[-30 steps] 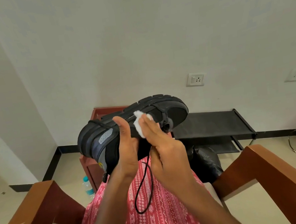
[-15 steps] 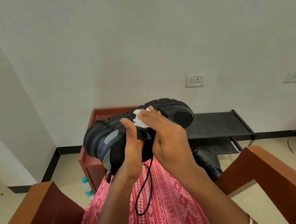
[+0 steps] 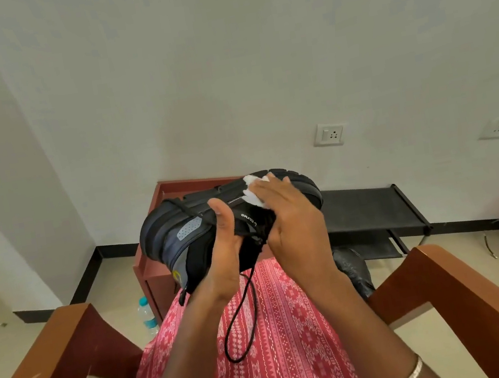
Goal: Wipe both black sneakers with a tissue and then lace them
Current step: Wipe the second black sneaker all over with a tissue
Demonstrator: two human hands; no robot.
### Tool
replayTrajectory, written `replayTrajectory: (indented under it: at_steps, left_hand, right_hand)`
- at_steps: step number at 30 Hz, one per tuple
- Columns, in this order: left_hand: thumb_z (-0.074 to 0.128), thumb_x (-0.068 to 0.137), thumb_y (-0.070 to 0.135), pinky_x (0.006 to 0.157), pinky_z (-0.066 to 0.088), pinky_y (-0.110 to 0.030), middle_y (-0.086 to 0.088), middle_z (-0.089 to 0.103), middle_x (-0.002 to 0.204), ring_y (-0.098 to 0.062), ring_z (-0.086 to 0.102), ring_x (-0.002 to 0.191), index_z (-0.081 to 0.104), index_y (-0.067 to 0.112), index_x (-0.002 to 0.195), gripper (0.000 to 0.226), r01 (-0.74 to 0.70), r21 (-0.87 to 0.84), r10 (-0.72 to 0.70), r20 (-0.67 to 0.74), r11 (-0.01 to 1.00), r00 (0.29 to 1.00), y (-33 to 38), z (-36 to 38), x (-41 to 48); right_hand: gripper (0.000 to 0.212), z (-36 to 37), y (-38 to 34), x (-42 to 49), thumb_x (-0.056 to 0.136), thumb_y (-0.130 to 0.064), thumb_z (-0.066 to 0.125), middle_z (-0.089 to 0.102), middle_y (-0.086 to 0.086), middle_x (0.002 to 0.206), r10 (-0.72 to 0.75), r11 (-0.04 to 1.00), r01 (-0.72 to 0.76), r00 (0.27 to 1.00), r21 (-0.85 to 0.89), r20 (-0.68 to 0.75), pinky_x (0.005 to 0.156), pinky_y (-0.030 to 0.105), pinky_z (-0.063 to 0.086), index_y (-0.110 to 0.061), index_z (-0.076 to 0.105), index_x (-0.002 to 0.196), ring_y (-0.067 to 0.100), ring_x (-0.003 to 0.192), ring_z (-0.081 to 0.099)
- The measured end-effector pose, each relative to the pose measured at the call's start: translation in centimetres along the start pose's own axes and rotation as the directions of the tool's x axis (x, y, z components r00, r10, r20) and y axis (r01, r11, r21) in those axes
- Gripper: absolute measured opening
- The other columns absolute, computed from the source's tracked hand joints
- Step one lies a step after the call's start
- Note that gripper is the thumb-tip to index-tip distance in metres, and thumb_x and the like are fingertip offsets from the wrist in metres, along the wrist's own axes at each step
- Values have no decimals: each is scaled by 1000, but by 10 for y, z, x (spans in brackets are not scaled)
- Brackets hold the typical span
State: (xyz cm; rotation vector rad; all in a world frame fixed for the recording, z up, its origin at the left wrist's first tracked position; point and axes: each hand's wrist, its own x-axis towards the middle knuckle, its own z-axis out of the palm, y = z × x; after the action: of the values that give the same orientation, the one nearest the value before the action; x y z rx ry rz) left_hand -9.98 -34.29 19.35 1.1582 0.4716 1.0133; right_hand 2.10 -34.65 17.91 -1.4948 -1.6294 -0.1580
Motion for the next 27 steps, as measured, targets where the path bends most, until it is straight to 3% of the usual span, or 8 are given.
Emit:
replayTrajectory:
  at_steps: [2, 6, 10, 13, 16, 21, 24, 27]
  left_hand:
    - [54, 52, 93, 89, 53, -16, 16, 72, 117, -2, 64, 115, 58, 27, 122, 96, -10, -1, 10, -2, 1000, 1000, -3, 0, 1]
    - [68, 49, 89, 104, 46, -20, 9, 69, 116, -3, 59, 118, 57, 19, 118, 99, 2, -20, -4, -102, 1000, 995, -5, -2, 0]
    - [35, 87, 68, 114, 36, -28, 7, 59, 128, -12, 50, 134, 54, 24, 118, 57, 2, 49, 4, -124, 999, 992, -6, -4, -2]
    - [49, 62, 92, 104, 47, -24, 5, 66, 132, -8, 57, 127, 56, 26, 128, 94, 24, 58, -19, -80, 998, 997, -7, -6, 1]
    - [46, 59, 90, 88, 52, -16, 15, 72, 120, -4, 64, 117, 63, 32, 121, 87, 21, 28, -20, -45, 999, 999, -4, -4, 0]
    - [40, 74, 82, 114, 37, -34, -18, 55, 142, -28, 42, 142, 55, 9, 133, 95, 26, -26, -30, -175, 999, 984, 1, -1, -5]
    - [54, 61, 79, 107, 41, -25, -1, 65, 126, -20, 48, 138, 62, 14, 117, 86, 7, -86, -21, -165, 996, 986, -1, -4, -5]
    - [58, 48, 95, 102, 50, -25, -1, 67, 130, -14, 58, 128, 59, 20, 128, 110, 9, -16, -11, -125, 1000, 992, -3, -8, 1]
  right_hand:
    - [61, -2, -9, -6, 78, 9, 39, 61, 2, 138, 28, 998, -28, 1000, 57, -2, 120, 35, 30, -9, 64, 132, 15, 139, 46]
    - [48, -5, -48, -19, 93, -7, 34, 64, 1, 134, -104, 962, 84, 992, 260, 64, 117, 28, 34, -11, 63, 131, 10, 135, 50]
    - [54, -2, -38, -15, 87, 2, 36, 64, 2, 134, -158, 949, 127, 984, 289, 87, 117, 33, 35, -10, 64, 131, 11, 135, 50]
    - [57, 2, -9, -8, 86, 5, 40, 57, 1, 143, -102, 985, 89, 991, 147, 86, 118, 40, 34, -11, 60, 137, 12, 141, 43]
    - [63, 6, -2, -9, 84, 0, 33, 48, 2, 151, 0, 998, -3, 998, 59, 55, 119, 41, 31, -9, 53, 143, 14, 146, 36]
    - [63, 2, -49, -29, 84, -3, 32, 52, 0, 148, -82, 977, 68, 995, 200, 61, 121, 31, 27, -14, 54, 142, 8, 145, 35]
    - [63, 2, -52, -32, 82, 1, 34, 53, 2, 147, -170, 971, 155, 983, 183, 71, 120, 30, 28, -10, 54, 142, 9, 145, 37]
    - [67, 8, -20, -21, 81, 9, 38, 49, 3, 150, -127, 981, 115, 990, 154, 67, 119, 41, 33, -9, 52, 144, 13, 146, 35]
